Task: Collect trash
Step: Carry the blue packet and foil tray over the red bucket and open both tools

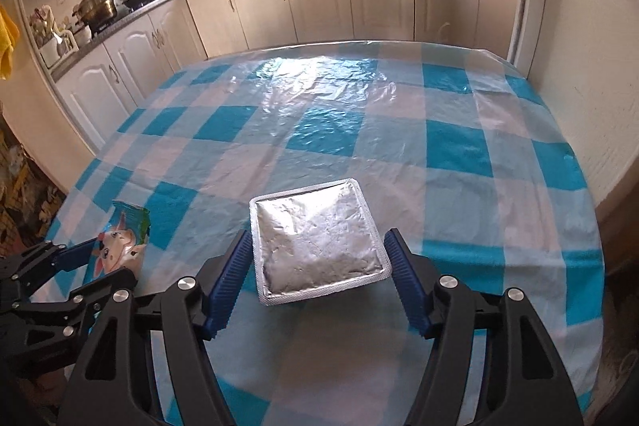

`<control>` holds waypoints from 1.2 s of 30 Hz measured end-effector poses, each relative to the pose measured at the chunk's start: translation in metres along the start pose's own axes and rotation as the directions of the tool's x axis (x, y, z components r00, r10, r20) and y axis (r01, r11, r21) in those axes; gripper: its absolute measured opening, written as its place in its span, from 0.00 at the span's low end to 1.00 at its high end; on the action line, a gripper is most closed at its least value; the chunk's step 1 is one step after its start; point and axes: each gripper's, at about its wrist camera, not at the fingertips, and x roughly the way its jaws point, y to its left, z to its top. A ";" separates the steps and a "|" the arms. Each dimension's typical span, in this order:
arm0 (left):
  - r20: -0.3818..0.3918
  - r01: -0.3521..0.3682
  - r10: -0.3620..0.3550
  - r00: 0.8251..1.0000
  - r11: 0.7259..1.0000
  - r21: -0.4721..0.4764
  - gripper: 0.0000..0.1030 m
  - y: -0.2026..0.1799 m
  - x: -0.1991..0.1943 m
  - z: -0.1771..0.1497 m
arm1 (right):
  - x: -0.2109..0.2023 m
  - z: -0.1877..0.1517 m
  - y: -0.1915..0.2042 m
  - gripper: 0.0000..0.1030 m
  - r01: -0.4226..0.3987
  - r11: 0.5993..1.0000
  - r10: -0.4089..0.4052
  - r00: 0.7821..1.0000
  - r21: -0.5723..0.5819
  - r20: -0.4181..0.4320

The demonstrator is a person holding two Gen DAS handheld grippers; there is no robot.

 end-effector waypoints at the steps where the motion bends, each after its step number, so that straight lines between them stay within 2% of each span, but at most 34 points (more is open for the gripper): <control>1: 0.002 -0.003 0.003 1.000 1.000 -0.003 0.57 0.003 -0.002 -0.001 | -0.002 -0.002 0.002 0.66 -0.002 1.000 0.002 1.000 0.001 0.003; 16: 0.055 -0.054 0.058 0.997 0.996 -0.077 0.57 0.044 -0.037 -0.017 | -0.026 -0.021 0.054 0.66 -0.073 0.997 0.074 0.997 -0.025 0.014; 36: 0.109 -0.100 0.126 0.986 0.972 -0.212 0.57 0.121 -0.083 -0.041 | -0.031 -0.019 0.135 0.66 -0.130 0.981 0.128 0.992 -0.141 -0.019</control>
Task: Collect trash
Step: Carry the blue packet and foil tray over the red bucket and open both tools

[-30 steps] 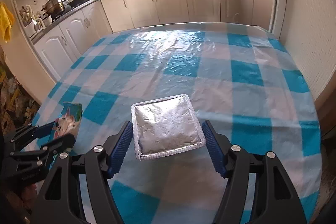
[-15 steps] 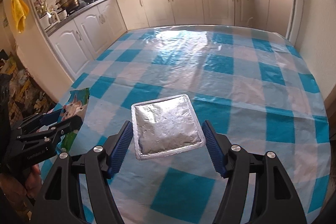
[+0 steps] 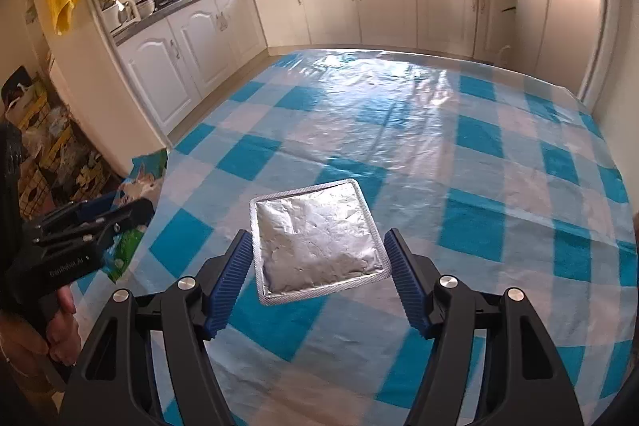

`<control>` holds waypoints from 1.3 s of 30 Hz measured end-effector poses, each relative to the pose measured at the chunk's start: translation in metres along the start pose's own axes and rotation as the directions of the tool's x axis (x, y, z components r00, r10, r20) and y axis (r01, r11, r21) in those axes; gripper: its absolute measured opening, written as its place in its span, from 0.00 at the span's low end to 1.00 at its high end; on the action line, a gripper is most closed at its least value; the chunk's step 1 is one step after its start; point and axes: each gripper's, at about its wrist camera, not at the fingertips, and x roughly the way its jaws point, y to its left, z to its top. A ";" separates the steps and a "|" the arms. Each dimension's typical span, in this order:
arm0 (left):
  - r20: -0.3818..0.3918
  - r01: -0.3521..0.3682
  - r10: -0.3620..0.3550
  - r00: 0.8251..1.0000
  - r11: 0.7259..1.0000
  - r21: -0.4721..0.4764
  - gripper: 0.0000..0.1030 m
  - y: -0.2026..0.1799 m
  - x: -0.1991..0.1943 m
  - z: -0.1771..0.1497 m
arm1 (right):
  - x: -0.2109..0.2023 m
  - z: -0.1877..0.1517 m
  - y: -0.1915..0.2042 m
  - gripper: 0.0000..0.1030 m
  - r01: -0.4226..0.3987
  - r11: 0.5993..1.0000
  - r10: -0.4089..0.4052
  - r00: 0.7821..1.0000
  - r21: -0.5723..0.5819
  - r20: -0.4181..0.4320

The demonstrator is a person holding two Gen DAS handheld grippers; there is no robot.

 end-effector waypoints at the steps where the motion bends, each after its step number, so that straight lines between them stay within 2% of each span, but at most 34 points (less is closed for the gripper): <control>1: 0.003 -0.003 0.003 1.000 1.000 -0.005 0.57 0.004 -0.002 0.000 | 0.000 0.000 0.003 0.66 -0.002 1.000 0.002 1.000 -0.006 -0.001; 16: 0.037 -0.065 0.069 0.997 0.993 -0.098 0.57 0.066 -0.025 -0.007 | 0.014 0.008 0.059 0.66 -0.047 0.994 0.044 0.999 -0.095 -0.030; 27: 0.050 -0.117 0.128 0.990 0.977 -0.177 0.57 0.115 -0.041 -0.014 | 0.024 0.016 0.105 0.66 -0.096 0.980 0.088 0.995 -0.176 -0.051; 39: 0.041 -0.177 0.197 0.980 0.942 -0.284 0.57 0.180 -0.047 -0.026 | 0.049 0.033 0.191 0.66 -0.211 0.925 0.189 0.977 -0.317 -0.101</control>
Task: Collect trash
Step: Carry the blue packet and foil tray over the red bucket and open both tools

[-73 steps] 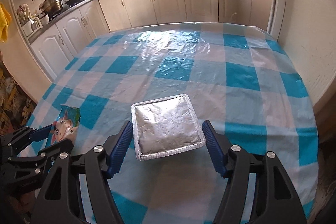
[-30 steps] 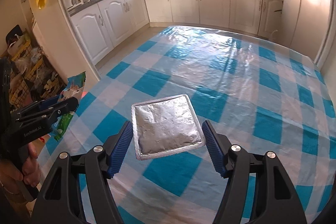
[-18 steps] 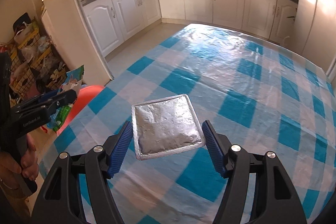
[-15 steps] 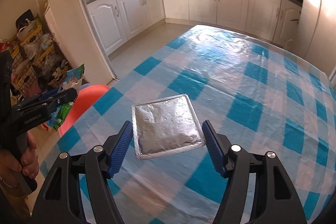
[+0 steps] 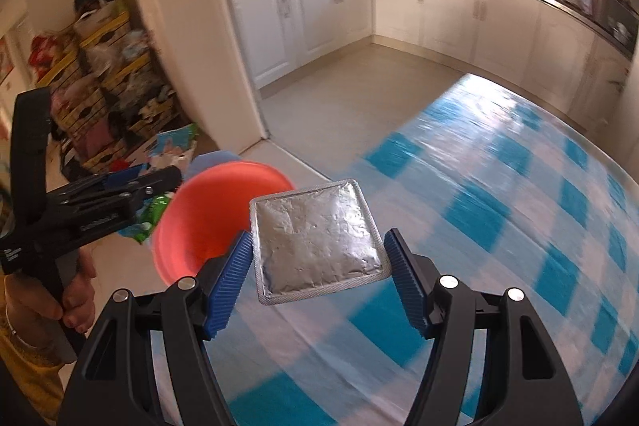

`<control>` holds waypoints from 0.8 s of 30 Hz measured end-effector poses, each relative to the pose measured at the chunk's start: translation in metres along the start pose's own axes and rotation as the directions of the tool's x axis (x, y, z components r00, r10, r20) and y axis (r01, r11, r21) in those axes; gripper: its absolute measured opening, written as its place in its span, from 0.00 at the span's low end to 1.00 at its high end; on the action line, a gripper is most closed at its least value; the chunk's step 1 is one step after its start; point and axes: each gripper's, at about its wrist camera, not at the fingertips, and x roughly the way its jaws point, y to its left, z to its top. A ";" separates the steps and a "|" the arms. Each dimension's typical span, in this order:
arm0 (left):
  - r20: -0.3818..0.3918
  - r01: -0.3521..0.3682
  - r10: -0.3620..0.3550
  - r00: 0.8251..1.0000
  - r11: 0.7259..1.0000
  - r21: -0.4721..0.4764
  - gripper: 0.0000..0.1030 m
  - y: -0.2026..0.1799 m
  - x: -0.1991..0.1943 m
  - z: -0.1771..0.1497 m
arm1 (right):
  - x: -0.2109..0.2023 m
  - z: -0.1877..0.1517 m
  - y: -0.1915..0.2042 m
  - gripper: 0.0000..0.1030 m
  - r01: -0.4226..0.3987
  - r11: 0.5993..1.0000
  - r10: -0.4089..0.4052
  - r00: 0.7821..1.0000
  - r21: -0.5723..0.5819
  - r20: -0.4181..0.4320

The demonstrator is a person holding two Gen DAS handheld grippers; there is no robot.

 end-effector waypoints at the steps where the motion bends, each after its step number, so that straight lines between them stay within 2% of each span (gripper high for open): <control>1: -0.002 -0.007 0.007 1.000 1.000 -0.011 0.57 0.007 0.002 0.000 | 0.005 0.003 0.006 0.66 -0.009 1.000 0.008 1.000 -0.012 -0.003; 10: -0.042 -0.024 0.021 0.999 0.997 -0.075 0.57 0.045 0.023 -0.004 | 0.056 0.025 0.058 0.66 -0.095 0.989 0.087 0.993 -0.115 -0.074; 19: -0.100 -0.010 -0.002 0.995 0.993 -0.120 0.57 0.062 0.056 -0.014 | 0.102 0.029 0.084 0.66 -0.123 0.979 0.097 0.982 -0.161 -0.162; 24: -0.123 -0.005 -0.011 0.992 0.991 -0.134 0.57 0.065 0.070 -0.020 | 0.114 0.030 0.092 0.68 -0.117 0.977 0.086 0.981 -0.177 -0.176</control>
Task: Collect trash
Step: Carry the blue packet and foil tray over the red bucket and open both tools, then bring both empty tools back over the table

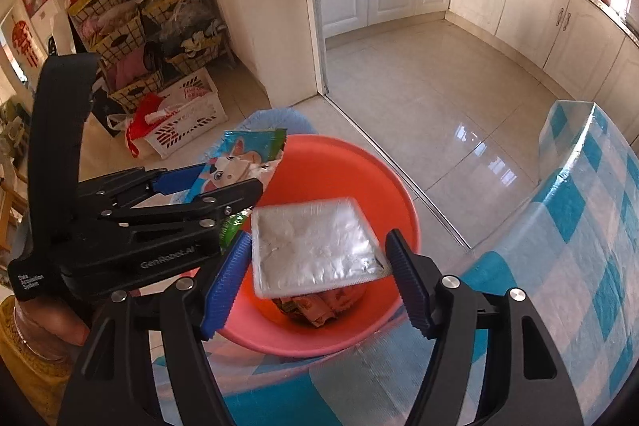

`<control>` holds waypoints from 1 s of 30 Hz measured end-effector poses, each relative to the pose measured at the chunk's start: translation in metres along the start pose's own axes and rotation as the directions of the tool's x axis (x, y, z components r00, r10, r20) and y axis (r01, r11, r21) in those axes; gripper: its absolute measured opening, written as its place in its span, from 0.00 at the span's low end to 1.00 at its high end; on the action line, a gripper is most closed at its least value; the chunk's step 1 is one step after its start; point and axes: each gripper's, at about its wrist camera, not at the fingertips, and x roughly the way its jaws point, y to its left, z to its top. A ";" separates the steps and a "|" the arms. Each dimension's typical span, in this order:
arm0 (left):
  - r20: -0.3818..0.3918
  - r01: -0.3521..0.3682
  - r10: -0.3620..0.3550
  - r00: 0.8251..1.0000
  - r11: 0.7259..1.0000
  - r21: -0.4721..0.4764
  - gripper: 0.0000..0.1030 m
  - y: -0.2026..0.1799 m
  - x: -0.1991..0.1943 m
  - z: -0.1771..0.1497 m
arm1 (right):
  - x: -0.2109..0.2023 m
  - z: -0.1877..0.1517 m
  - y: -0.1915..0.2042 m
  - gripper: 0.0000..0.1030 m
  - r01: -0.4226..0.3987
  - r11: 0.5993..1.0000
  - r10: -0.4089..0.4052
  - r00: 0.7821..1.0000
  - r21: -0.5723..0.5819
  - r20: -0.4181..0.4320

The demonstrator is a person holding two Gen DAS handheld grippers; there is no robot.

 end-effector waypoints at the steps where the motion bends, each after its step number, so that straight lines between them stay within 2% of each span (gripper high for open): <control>1: -0.003 -0.007 0.007 1.000 1.000 -0.004 0.57 0.001 0.003 -0.001 | 0.001 0.001 0.000 0.71 0.008 1.000 -0.008 1.000 0.003 0.004; 2: -0.004 -0.010 0.010 1.000 1.000 -0.005 0.57 0.001 0.005 -0.002 | 0.000 0.000 -0.001 0.75 0.012 1.000 -0.012 1.000 0.007 0.010; 4: 0.005 -0.003 0.003 1.000 1.000 -0.004 0.59 0.001 0.007 -0.004 | -0.003 0.000 -0.003 0.77 0.019 1.000 -0.019 0.999 0.018 0.026; 6: 0.012 0.001 -0.001 1.000 1.000 -0.001 0.68 0.002 0.007 -0.005 | -0.004 0.000 -0.006 0.77 0.026 0.999 -0.027 0.999 0.035 0.034; 8: 0.023 -0.005 0.005 1.000 1.000 0.014 0.71 0.000 0.006 -0.005 | -0.009 -0.001 -0.011 0.77 0.023 0.998 -0.027 0.998 0.066 0.054; 9: 0.027 -0.013 0.013 1.000 1.000 0.017 0.78 0.000 0.005 -0.006 | -0.011 -0.002 -0.013 0.78 0.021 0.997 -0.025 0.998 0.074 0.058; 11: 0.034 -0.029 0.028 0.999 0.999 0.021 0.83 -0.001 0.004 -0.005 | -0.017 -0.004 -0.018 0.80 0.027 0.995 -0.035 0.996 0.099 0.076; 14: 0.041 -0.059 0.057 0.998 0.998 0.036 0.84 -0.004 0.001 -0.005 | -0.027 -0.007 -0.026 0.86 0.030 0.990 -0.043 0.994 0.136 0.098; 16: 0.051 -0.096 0.093 0.994 0.994 0.055 0.88 -0.010 -0.001 -0.005 | -0.033 -0.009 -0.034 0.86 0.033 0.985 -0.052 0.992 0.167 0.113; 22: 0.080 -0.150 0.143 0.986 0.984 0.092 0.89 -0.021 -0.012 -0.003 | -0.046 -0.018 -0.049 0.86 0.035 0.970 -0.069 0.988 0.239 0.136; 30: 0.114 -0.191 0.177 0.977 0.973 0.126 0.91 -0.035 -0.029 -0.002 | -0.063 -0.033 -0.063 0.86 0.047 0.959 -0.091 0.985 0.280 0.148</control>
